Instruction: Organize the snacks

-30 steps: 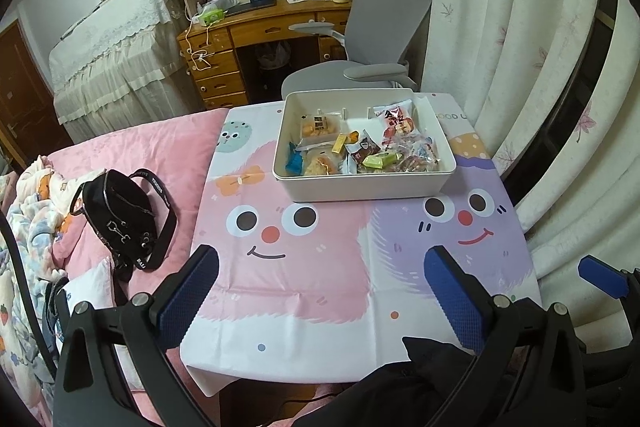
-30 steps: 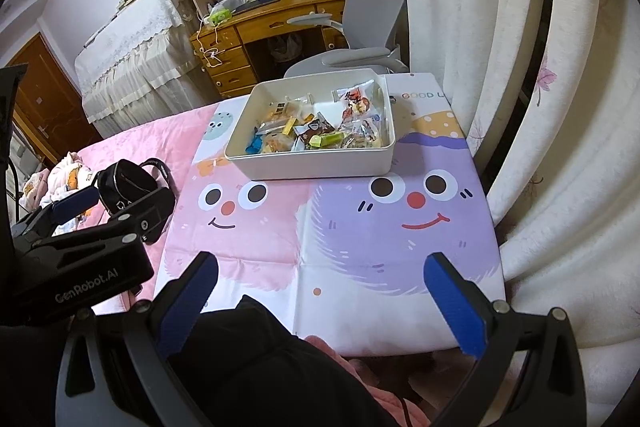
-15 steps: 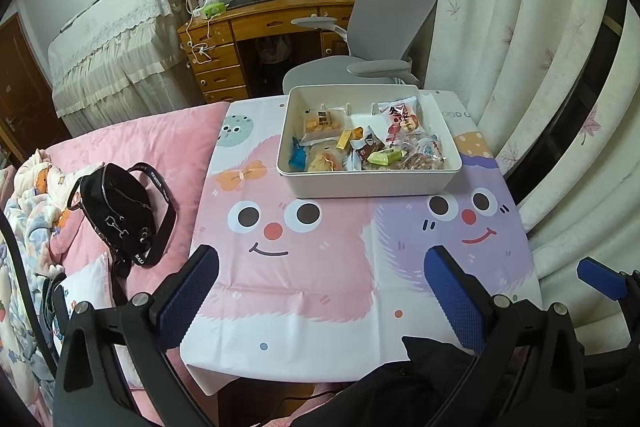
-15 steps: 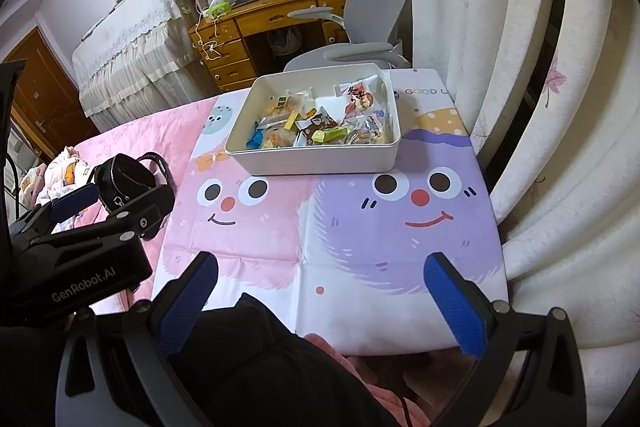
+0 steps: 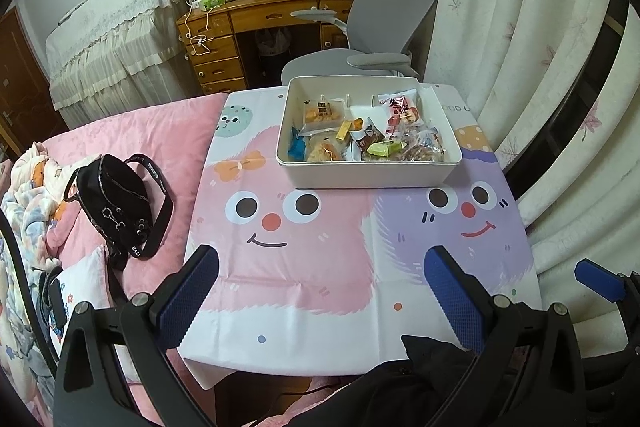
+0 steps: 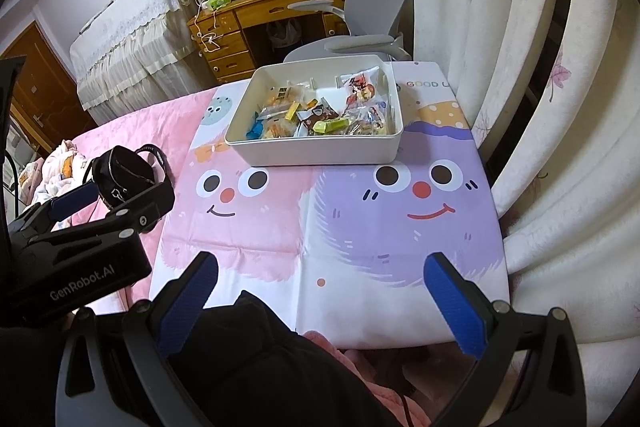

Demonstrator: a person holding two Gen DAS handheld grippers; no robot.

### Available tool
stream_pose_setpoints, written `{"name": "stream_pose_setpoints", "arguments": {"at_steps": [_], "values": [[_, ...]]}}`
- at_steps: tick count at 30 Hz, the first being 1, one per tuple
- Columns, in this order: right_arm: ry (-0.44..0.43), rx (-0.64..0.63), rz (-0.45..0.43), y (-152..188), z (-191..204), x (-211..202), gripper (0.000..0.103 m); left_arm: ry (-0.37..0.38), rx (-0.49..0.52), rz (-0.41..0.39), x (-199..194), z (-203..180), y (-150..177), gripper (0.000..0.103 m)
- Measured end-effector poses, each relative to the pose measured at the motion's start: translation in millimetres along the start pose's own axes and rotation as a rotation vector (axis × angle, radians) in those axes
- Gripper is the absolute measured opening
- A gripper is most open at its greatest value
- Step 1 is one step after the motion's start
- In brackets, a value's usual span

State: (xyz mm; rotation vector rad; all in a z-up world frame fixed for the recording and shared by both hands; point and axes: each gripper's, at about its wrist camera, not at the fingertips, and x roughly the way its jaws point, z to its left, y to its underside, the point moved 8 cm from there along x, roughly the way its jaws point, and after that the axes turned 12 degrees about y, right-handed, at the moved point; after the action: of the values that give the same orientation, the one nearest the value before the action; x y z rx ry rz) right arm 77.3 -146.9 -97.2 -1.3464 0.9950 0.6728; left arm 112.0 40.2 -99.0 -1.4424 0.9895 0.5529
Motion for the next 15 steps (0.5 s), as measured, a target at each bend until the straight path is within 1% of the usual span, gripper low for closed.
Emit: {"name": "stream_pose_setpoints", "arguments": {"at_steps": [15], "values": [[-0.003, -0.004, 0.011, 5.3, 1.1, -1.0, 0.103, -0.002, 0.0, 0.004, 0.2, -0.1, 1.6, 0.102]]}}
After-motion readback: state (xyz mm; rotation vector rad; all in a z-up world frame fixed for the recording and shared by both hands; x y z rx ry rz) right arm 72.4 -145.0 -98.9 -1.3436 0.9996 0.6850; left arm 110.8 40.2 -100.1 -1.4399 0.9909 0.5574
